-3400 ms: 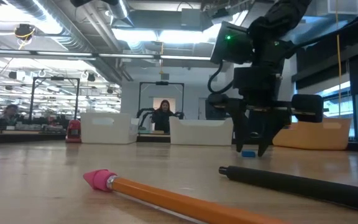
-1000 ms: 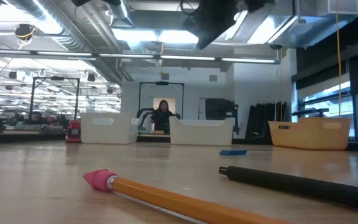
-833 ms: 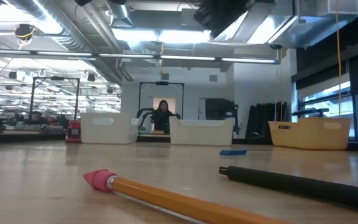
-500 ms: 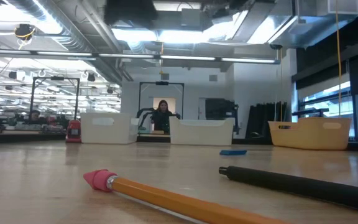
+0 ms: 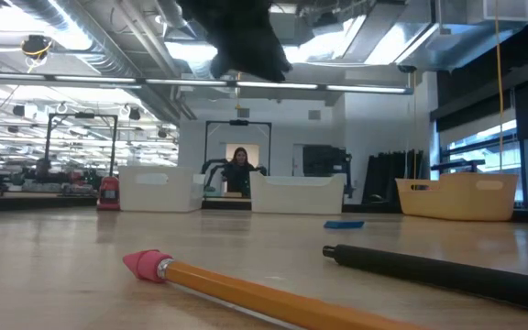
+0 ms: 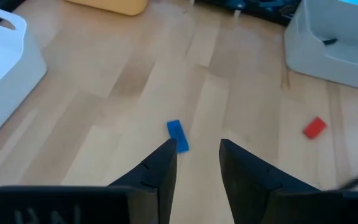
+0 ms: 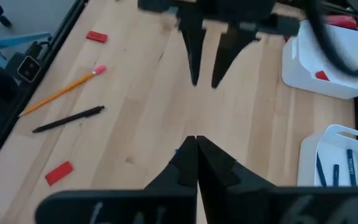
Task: Sort crayons/erasers/pens/pencils in bins
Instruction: Put the blue eraser into the left white bin
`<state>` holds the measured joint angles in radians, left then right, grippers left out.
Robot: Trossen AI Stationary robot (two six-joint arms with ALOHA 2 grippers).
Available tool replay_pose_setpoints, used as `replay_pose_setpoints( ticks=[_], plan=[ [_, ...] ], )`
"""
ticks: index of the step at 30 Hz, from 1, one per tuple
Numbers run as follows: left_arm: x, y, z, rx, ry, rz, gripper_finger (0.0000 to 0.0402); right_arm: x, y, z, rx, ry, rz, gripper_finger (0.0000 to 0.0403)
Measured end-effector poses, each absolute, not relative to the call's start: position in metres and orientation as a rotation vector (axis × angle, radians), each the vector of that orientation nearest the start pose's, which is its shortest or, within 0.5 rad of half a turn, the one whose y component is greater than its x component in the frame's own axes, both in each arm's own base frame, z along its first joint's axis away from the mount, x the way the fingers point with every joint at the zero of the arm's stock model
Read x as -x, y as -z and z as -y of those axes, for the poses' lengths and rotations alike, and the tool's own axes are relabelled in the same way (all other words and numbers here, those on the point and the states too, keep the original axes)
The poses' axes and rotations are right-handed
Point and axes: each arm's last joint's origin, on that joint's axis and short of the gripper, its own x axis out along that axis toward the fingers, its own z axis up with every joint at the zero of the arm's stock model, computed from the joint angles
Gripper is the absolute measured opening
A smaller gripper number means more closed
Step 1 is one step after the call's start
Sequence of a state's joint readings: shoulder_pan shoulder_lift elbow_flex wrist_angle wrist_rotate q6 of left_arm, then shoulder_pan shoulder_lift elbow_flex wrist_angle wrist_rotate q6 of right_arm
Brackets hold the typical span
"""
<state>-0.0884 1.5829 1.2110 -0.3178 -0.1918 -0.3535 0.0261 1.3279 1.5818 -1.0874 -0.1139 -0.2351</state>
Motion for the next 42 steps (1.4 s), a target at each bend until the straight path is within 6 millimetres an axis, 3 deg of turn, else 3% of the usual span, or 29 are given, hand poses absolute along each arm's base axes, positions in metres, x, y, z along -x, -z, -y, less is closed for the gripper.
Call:
replay_pose_setpoints(
  ticks=[9, 21, 31, 38, 42],
  plan=[
    [-0.375, -0.24, 0.03, 0.244, -0.21, -0.637, 0.0112, -0.243, -0.408, -0.009, 0.165, -0.219, -0.816, 0.0003],
    [-0.386, -0.211, 0.029, 0.212, -0.225, -0.713, 0.0112, -0.243, -0.408, -0.009, 0.168, -0.22, -0.817, 0.0004],
    [-0.387, -0.207, 0.021, 0.229, -0.231, -0.725, 0.0113, -0.244, -0.408, -0.009, 0.168, -0.22, -0.811, 0.0004],
    [-0.387, -0.207, 0.014, 0.273, -0.231, -0.73, 0.0136, -0.244, -0.408, -0.009, 0.169, -0.22, -0.81, 0.0004],
    [-0.388, -0.207, 0.014, 0.285, -0.236, -0.725, 0.0127, -0.244, -0.408, -0.009, 0.169, -0.22, -0.81, 0.0004]
  ],
)
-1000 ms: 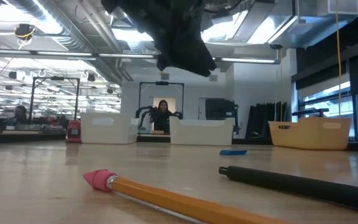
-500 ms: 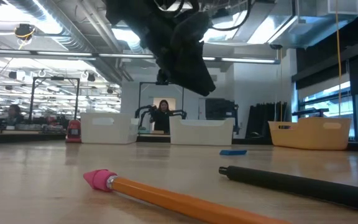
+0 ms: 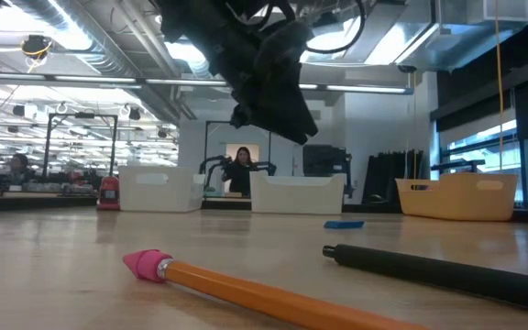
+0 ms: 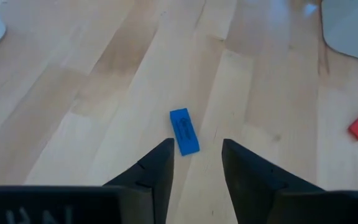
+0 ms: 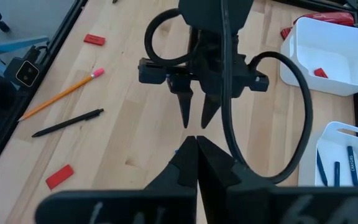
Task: Sort crayons/erasers/pens/pencils in bins
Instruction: Put the blue eraser into the left white bin
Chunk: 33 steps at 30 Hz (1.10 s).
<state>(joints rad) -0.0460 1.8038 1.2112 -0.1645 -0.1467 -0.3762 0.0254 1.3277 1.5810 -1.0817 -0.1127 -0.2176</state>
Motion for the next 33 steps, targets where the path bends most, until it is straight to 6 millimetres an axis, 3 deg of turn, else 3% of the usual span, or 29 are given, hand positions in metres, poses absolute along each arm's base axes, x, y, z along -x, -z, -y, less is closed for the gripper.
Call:
replay_pose_setpoints(
  ticks=[5, 13, 20, 33],
  plan=[
    [-0.388, -0.207, 0.014, 0.261, -0.216, -0.723, 0.012, -0.244, -0.408, -0.009, 0.169, -0.22, -0.81, 0.0004],
    [-0.388, -0.208, 0.013, 0.245, -0.232, -0.719, 0.0146, -0.244, -0.408, -0.009, 0.168, -0.22, -0.81, 0.0004],
    [-0.396, -0.21, 0.014, 0.232, -0.248, -0.629, 0.0149, -0.244, -0.408, -0.009, 0.169, -0.22, -0.81, 0.0004],
    [-0.422, -0.152, 0.025, 0.231, -0.225, -0.61, 0.0149, -0.245, -0.409, -0.009, 0.169, -0.219, -0.801, 0.0004]
  ],
)
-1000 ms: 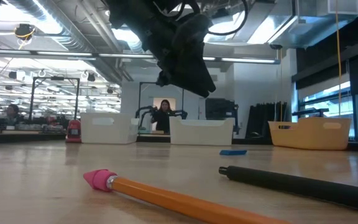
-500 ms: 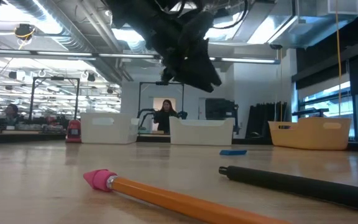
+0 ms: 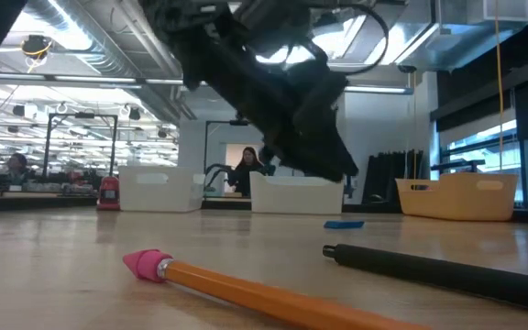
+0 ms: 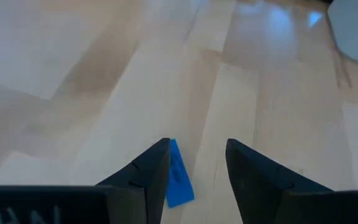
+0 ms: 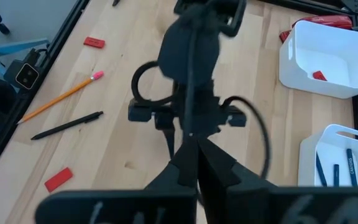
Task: Sort crayons/erasers/pens/pencils in bins
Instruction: Put the blue eraser into the left white bin
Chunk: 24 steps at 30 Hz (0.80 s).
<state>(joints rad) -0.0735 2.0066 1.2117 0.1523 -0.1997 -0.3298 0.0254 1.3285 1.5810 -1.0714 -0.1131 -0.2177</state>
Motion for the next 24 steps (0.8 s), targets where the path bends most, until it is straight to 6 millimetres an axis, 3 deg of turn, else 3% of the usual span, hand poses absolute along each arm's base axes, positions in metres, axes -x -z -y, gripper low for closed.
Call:
replay_pose_setpoints(
  ticks=[12, 19, 24],
  plan=[
    [-0.426, -0.113, 0.037, 0.12, -0.284, -0.657, 0.0149, -0.245, -0.409, -0.01, 0.168, -0.22, -0.802, 0.0004],
    [-0.426, -0.114, 0.034, 0.085, -0.361, -0.641, 0.0149, -0.245, -0.409, -0.01, 0.168, -0.222, -0.802, 0.0004],
    [-0.427, -0.113, 0.034, 0.119, -0.292, -0.656, 0.0149, -0.244, -0.408, -0.01, 0.168, -0.222, -0.803, 0.0004]
  ],
)
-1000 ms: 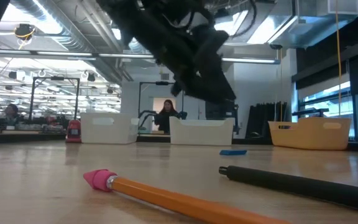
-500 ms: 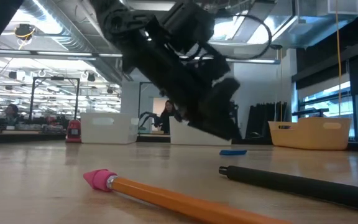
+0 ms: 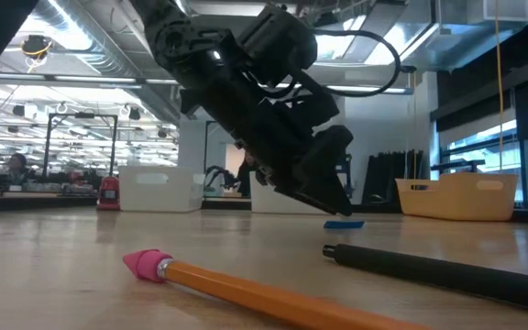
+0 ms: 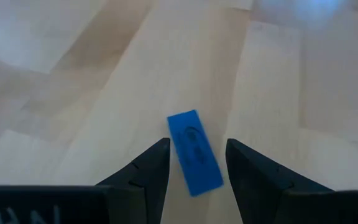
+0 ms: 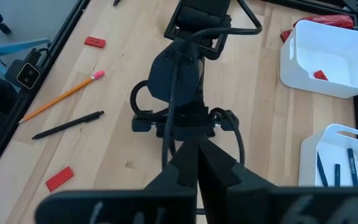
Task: Sort crayons/erasers/pens/pencils in bins
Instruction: Put the blue eraser into the left white bin
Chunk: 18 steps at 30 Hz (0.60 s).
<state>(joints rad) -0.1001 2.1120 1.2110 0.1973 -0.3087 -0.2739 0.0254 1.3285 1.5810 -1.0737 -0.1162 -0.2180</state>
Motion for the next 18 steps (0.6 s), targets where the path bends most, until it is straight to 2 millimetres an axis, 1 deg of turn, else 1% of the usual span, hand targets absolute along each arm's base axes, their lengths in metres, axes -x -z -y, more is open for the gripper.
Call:
replay_pose_setpoints(
  ticks=[5, 12, 18],
  plan=[
    [-0.4265, -0.1132, 0.0342, 0.094, -0.292, -0.658, 0.0149, -0.2445, -0.4084, -0.0096, 0.168, -0.222, -0.803, 0.0004],
    [-0.4272, -0.1056, 0.0335, 0.087, -0.311, -0.665, 0.0149, -0.2444, -0.4084, -0.0096, 0.171, -0.224, -0.803, 0.0004],
    [-0.4289, -0.1077, 0.0339, 0.096, -0.301, -0.64, 0.0149, -0.2444, -0.4084, -0.0096, 0.171, -0.223, -0.803, 0.0004]
  ],
)
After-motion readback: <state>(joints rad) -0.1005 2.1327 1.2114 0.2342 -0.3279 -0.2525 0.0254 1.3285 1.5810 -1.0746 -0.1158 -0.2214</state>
